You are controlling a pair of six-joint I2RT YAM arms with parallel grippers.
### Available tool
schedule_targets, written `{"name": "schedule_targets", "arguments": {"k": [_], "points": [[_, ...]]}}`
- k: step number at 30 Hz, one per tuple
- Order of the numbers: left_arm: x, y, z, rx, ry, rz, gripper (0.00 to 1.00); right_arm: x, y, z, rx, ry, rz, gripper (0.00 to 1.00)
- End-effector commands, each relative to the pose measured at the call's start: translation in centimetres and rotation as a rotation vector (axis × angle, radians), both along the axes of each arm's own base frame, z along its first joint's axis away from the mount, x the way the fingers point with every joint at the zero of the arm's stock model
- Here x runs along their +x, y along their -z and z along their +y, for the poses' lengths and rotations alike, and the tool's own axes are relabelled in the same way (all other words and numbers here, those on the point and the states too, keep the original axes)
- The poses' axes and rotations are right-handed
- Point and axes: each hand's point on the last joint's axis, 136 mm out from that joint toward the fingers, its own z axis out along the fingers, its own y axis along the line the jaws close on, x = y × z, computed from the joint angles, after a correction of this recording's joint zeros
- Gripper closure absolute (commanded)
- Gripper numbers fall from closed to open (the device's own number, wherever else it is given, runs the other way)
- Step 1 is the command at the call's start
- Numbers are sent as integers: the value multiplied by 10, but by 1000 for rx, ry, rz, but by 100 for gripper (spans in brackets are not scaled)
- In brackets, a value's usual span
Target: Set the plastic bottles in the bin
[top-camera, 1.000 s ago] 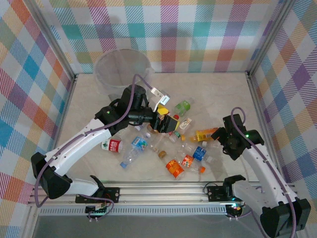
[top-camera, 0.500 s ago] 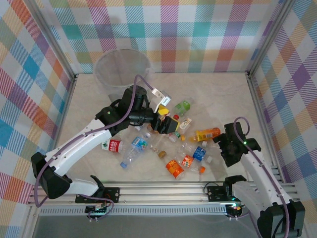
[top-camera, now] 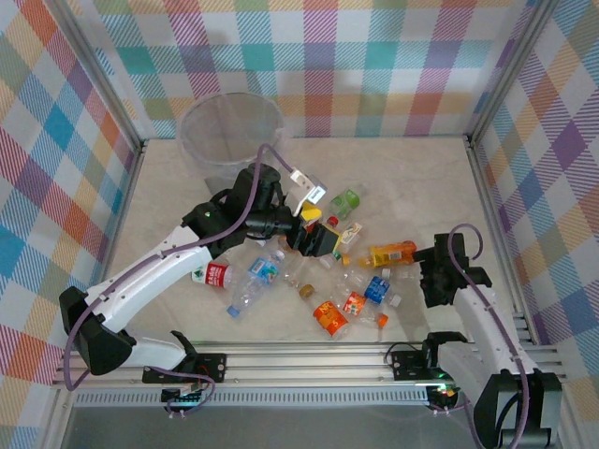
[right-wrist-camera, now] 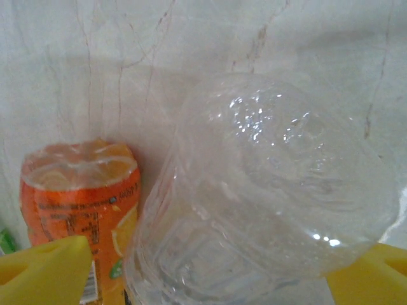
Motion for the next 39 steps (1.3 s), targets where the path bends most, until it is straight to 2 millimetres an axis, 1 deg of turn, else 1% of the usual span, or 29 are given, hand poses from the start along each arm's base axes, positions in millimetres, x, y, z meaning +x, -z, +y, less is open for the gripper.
{"name": "schedule_targets", "arguments": {"k": [1,6,14,20,29,33,39], "points": [[-10,1,-5,7,41,3,0,7,4,-3,8,22,-26,7],[-11,3,-6,11,48,5,0,11,11,-7,16,44,-33,7],[-15,2,-7,13,67,-6,0,17,14,-18,-5,76,-45,10],[-16,2,-7,15,70,-7,0,23,17,-20,-1,90,-46,16],[-17,2,-7,22,71,-7,0,24,24,-23,-14,98,-35,26],[-17,3,-7,22,72,-6,0,25,23,-25,-26,92,-35,31],[-18,2,-7,22,73,-9,0,22,14,-35,-82,81,-41,33]]}}
